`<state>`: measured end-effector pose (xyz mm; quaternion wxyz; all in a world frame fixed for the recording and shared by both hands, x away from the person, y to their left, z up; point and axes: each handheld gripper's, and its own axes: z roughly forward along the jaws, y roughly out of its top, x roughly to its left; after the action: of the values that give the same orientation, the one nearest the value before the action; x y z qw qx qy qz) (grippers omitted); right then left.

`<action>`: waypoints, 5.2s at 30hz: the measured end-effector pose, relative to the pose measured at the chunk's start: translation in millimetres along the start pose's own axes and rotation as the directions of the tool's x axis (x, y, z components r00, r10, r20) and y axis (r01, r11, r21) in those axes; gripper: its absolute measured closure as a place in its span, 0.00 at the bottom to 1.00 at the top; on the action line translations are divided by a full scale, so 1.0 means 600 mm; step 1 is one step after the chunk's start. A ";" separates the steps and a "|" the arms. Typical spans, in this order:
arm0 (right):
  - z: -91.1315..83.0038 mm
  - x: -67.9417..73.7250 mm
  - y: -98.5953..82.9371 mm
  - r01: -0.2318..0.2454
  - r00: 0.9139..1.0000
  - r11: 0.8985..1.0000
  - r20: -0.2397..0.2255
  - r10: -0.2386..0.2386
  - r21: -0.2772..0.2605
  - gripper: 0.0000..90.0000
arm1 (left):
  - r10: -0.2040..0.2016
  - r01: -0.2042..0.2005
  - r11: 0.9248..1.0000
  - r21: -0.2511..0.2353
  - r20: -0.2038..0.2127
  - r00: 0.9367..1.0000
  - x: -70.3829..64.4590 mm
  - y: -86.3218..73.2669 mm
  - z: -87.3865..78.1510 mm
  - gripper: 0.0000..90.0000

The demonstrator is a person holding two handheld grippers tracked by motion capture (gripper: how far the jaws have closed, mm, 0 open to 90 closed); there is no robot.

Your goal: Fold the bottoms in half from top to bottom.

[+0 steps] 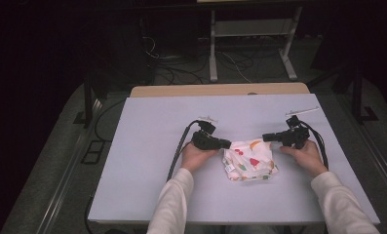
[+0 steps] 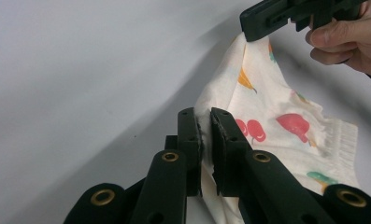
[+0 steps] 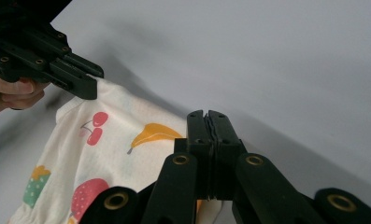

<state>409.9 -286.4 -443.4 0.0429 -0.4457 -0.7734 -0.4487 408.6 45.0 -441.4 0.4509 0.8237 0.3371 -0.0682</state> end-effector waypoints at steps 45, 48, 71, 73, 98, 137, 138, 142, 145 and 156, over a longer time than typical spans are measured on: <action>0.085 0.060 0.066 -0.027 0.998 0.999 0.061 0.030 -0.046 0.97 | -0.059 0.052 0.997 -0.065 -0.124 0.991 0.083 0.014 -0.082 0.91; 0.088 0.061 0.073 -0.023 0.998 0.998 0.064 0.026 -0.052 0.97 | -0.059 0.049 0.996 -0.080 -0.135 0.989 0.089 0.017 -0.083 0.91; 0.120 0.040 0.091 -0.037 0.994 0.995 0.104 0.047 -0.096 0.97 | -0.094 0.067 0.988 -0.141 -0.190 0.977 0.111 0.014 -0.070 0.90; 0.122 0.037 0.090 -0.041 0.993 0.994 0.108 0.051 -0.098 0.97 | -0.101 0.073 0.987 -0.144 -0.191 0.976 0.112 0.015 -0.067 0.90; 0.110 0.052 0.081 0.096 0.986 0.994 0.143 -0.087 -0.057 0.24 | -0.140 0.101 0.983 -0.153 -0.271 0.952 0.105 0.013 -0.087 0.12; 0.007 0.113 0.020 0.123 0.983 0.984 0.150 -0.103 -0.128 0.00 | -0.103 0.035 0.979 -0.199 -0.343 0.934 0.063 -0.069 -0.218 0.00; 0.004 0.114 0.018 0.126 0.983 0.983 0.148 -0.106 -0.131 0.00 | -0.104 0.034 0.978 -0.207 -0.341 0.934 0.061 -0.071 -0.220 0.00; -0.007 0.119 0.007 0.128 0.983 0.983 0.145 -0.109 -0.130 0.00 | -0.082 0.009 0.979 -0.204 -0.349 0.934 0.051 -0.081 -0.226 0.00; -0.013 0.120 -0.005 0.120 0.985 0.984 0.137 -0.102 -0.132 0.00 | -0.064 -0.010 0.980 -0.199 -0.360 0.931 0.040 -0.088 -0.231 0.00; -0.030 0.130 -0.054 0.121 0.984 0.983 0.148 -0.100 -0.137 0.00 | -0.042 -0.044 0.977 -0.209 -0.390 0.920 0.023 -0.121 -0.247 0.00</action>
<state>333.7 -255.3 -417.6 -0.0693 -0.4344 -0.7632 -0.4733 346.0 194.9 -411.0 0.4600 0.7676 0.4254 0.1349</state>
